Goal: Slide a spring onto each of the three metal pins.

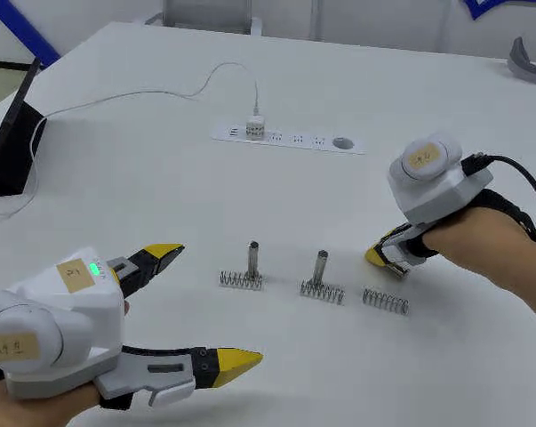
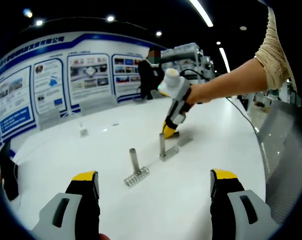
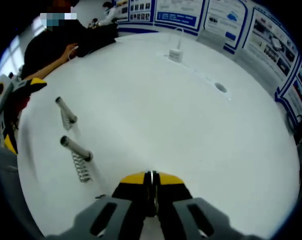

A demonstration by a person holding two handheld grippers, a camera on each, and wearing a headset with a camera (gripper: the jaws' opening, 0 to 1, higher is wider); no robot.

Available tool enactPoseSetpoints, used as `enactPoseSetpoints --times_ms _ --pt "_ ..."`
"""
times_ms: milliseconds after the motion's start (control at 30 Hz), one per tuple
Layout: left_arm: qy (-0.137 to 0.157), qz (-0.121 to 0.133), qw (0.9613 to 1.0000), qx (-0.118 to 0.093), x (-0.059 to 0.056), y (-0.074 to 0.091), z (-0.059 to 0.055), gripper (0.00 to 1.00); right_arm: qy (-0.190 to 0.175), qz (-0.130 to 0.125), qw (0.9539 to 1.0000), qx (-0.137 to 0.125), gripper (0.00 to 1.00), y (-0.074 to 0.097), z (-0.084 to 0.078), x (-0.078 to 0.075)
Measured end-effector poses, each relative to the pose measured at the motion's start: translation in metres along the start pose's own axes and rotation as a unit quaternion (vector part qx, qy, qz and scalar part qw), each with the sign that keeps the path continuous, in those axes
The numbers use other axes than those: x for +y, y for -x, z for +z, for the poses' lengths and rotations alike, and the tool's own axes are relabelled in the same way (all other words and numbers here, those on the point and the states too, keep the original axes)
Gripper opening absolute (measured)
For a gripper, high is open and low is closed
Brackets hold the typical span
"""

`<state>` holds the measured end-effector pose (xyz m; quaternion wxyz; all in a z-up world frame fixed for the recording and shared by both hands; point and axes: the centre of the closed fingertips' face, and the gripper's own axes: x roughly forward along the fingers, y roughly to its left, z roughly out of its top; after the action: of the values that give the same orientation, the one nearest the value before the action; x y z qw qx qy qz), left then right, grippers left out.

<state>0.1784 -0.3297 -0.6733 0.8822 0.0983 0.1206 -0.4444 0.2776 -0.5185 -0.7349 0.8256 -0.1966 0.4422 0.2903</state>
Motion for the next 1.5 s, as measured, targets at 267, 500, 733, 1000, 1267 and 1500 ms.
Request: enactPoseSetpoints --times_ms 267,500,733,1000,1267,1500 --pt "-0.002 0.001 1.0000 -0.005 -0.002 0.000 0.004 0.93 -0.013 0.001 0.9993 -0.036 0.09 0.024 0.007 0.006" --pt "-0.007 -0.003 0.9999 -0.011 -0.005 0.000 0.010 0.93 -0.012 0.001 0.9982 -0.059 0.09 0.038 0.008 0.015" --pt "-0.013 -0.005 0.9999 -0.010 -0.007 0.002 0.013 0.93 -0.019 0.002 0.9967 -0.079 0.09 0.043 0.006 0.022" --pt "-0.017 -0.006 0.9998 -0.008 -0.008 0.003 0.015 0.94 -0.037 0.010 0.9933 -0.109 0.09 0.048 0.004 0.024" --pt "-0.019 -0.007 0.9997 -0.009 -0.011 0.002 0.018 0.94 -0.053 0.015 0.9889 -0.138 0.09 0.054 0.000 0.024" --pt "-0.021 -0.008 0.9997 -0.009 -0.013 0.003 0.019 0.94 -0.060 0.018 0.9872 -0.147 0.09 0.058 -0.004 0.025"
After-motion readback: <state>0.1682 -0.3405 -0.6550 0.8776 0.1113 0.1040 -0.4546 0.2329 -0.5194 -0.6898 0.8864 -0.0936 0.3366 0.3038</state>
